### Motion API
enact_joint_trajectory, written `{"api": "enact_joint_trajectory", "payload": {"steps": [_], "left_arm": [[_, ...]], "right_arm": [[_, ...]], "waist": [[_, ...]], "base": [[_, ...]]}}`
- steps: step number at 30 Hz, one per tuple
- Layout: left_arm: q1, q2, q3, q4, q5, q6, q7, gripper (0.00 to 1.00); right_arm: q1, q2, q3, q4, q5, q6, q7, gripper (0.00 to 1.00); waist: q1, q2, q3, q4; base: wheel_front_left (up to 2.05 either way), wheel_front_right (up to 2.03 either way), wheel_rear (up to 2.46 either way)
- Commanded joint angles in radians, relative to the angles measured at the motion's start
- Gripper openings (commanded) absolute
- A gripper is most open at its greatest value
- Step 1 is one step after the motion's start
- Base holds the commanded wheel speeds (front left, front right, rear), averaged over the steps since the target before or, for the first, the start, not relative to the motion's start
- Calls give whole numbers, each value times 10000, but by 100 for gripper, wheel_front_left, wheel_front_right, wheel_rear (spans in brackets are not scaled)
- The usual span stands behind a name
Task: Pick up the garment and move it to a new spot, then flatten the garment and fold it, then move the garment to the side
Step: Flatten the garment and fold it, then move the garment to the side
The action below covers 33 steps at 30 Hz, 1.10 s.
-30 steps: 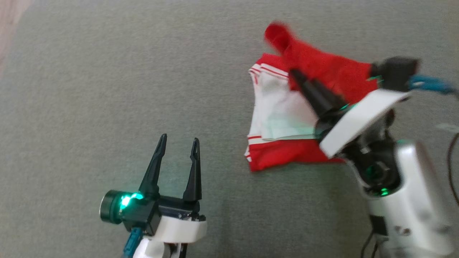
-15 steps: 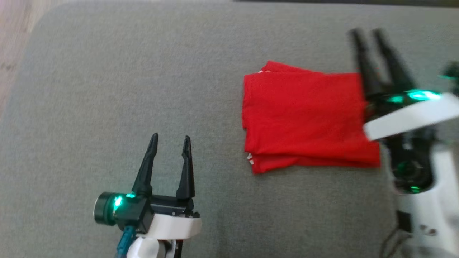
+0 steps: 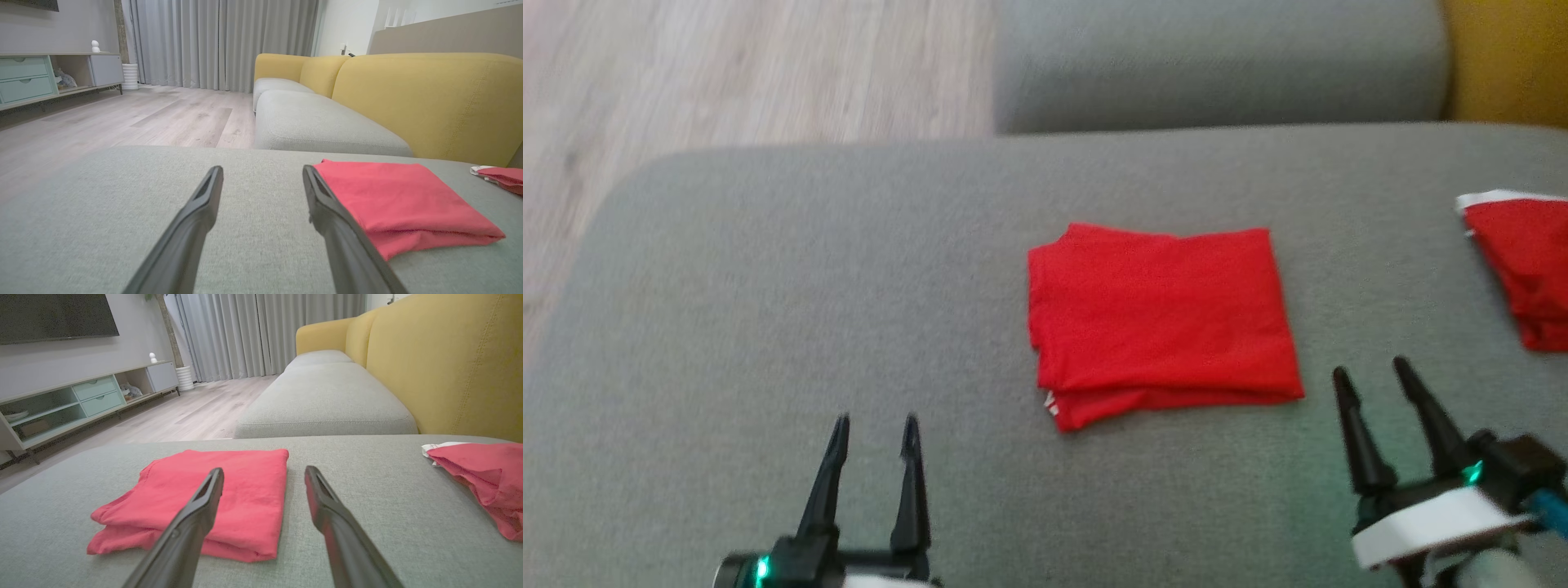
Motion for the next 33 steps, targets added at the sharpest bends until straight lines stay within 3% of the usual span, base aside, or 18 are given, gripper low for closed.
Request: {"api": "enact_joint_trajectory", "payload": {"steps": [1,13,33], "left_arm": [[-35,8,466,-252,102,-55,-66,100],[471,-8,910,98,306,-408,-66,100],[652,-68,1235,238,464,-576,-67,100]], "right_arm": [[-97,139,61,-409,-343,69,-130,100],[699,1049,-131,-225,-1504,69,-136,100],[719,1177,-214,91,-1828,69,-137,100]], "waist": [[2,0,-433,-274],[2,0,-881,-493],[2,0,-935,-545]], "base": [[0,0,0],[0,0,0],[0,0,0]]}}
